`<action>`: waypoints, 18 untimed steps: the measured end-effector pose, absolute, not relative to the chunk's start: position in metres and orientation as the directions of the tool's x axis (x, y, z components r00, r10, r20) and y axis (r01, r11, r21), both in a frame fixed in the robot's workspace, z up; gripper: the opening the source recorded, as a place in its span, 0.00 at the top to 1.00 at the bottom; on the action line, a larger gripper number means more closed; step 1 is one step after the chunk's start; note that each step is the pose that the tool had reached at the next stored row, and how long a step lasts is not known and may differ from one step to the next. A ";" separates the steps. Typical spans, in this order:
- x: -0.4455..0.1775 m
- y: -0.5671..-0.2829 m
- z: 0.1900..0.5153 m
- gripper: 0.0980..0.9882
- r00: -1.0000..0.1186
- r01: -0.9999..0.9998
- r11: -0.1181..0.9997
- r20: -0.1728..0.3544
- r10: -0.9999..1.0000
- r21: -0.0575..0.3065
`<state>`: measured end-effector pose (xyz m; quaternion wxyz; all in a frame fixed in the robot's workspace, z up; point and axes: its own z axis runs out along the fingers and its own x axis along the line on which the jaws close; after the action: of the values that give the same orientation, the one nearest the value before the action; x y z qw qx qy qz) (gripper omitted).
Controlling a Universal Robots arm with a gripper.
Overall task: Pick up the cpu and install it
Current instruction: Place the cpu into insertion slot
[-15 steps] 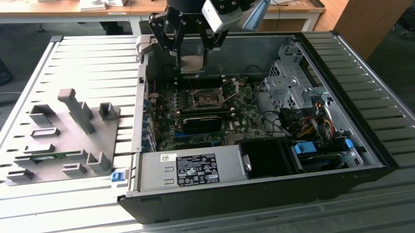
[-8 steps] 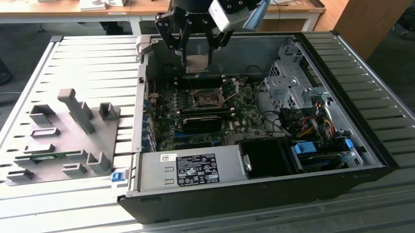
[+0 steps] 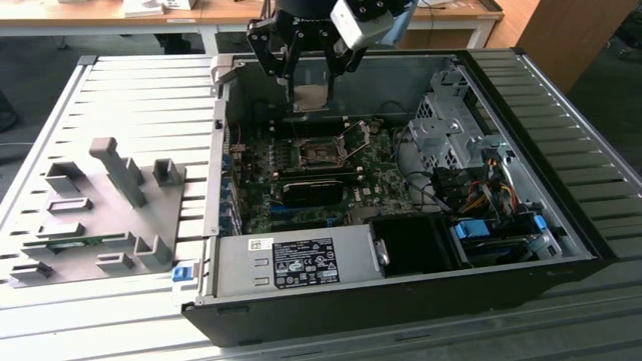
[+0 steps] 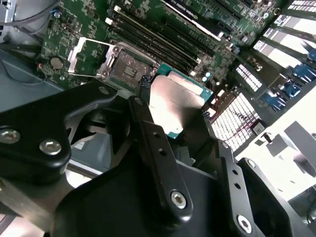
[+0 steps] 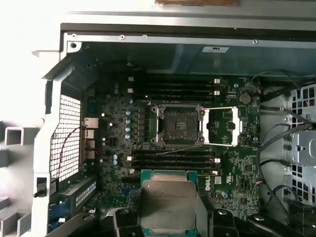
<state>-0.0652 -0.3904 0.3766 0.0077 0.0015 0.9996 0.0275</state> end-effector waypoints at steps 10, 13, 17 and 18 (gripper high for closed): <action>-0.065 -0.390 0.376 0.52 -0.985 0.172 0.984 -0.015 0.173 0.053; -0.065 -0.390 0.376 0.52 -0.968 0.249 0.967 -0.015 0.250 0.053; -0.065 -0.390 0.376 0.52 -0.949 0.314 0.948 -0.015 0.315 0.053; -0.065 -0.390 0.376 0.52 -0.944 0.329 0.943 -0.015 0.330 0.053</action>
<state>-0.0651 -0.3904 0.3759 0.0120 0.1670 0.9856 0.0249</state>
